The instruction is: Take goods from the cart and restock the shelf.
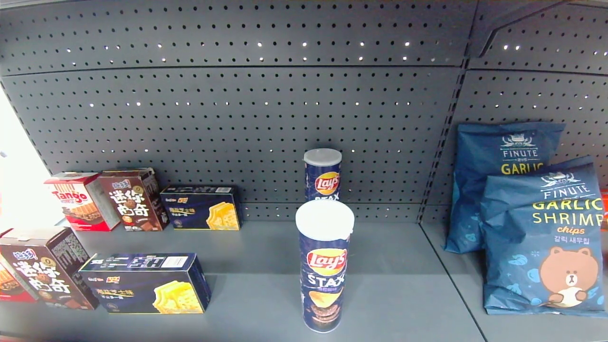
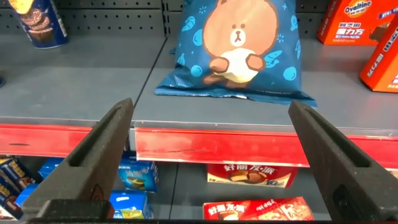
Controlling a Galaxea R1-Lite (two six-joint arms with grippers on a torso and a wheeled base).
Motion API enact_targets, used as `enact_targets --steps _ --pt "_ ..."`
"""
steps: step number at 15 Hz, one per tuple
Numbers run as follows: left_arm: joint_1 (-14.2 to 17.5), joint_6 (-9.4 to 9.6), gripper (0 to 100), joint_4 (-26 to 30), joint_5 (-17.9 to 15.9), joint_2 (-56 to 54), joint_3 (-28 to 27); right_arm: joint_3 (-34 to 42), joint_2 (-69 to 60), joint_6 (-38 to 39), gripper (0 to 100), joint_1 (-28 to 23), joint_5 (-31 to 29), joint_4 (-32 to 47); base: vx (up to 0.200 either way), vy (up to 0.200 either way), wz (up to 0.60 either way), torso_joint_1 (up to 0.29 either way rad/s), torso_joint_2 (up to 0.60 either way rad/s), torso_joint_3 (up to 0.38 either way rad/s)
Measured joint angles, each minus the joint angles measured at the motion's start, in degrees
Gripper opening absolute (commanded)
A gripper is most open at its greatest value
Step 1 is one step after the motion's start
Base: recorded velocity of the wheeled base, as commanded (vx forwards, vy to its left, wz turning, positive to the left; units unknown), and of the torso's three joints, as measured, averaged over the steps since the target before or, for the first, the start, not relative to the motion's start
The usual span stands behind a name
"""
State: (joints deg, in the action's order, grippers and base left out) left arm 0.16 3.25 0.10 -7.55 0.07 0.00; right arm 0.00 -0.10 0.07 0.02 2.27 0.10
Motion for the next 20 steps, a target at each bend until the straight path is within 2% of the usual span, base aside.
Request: enact_targets --steps 4,6,11,14,16,20 --pt "0.0 -0.09 100 0.0 0.0 0.0 0.0 0.0 0.0 -0.1 100 0.0 -3.2 0.1 0.0 0.0 0.0 0.0 0.0 0.0" --pt "0.0 -0.57 100 0.0 0.2 0.0 0.0 0.0 0.0 -0.1 100 0.0 -3.2 0.1 0.0 0.0 0.0 0.0 0.0 0.0" --pt "0.0 -0.44 100 0.0 0.1 0.0 0.0 0.0 0.0 -0.1 100 0.0 -3.2 0.1 0.0 0.0 0.0 0.0 0.0 0.0" --pt "0.0 -1.18 100 0.0 0.7 0.0 0.0 0.0 0.0 -0.1 100 0.0 -3.2 0.1 0.0 0.0 0.0 0.0 0.0 0.0" --pt "0.0 -1.71 100 0.0 1.9 0.0 0.0 0.0 0.0 -0.1 100 0.0 -3.2 0.1 -0.2 0.0 0.0 0.005 0.0 -0.002" --pt "0.0 -2.06 100 0.0 2.0 0.0 0.0 0.0 0.0 -0.1 100 0.1 -3.2 0.1 0.0 0.0 0.0 0.0 0.0 0.0"
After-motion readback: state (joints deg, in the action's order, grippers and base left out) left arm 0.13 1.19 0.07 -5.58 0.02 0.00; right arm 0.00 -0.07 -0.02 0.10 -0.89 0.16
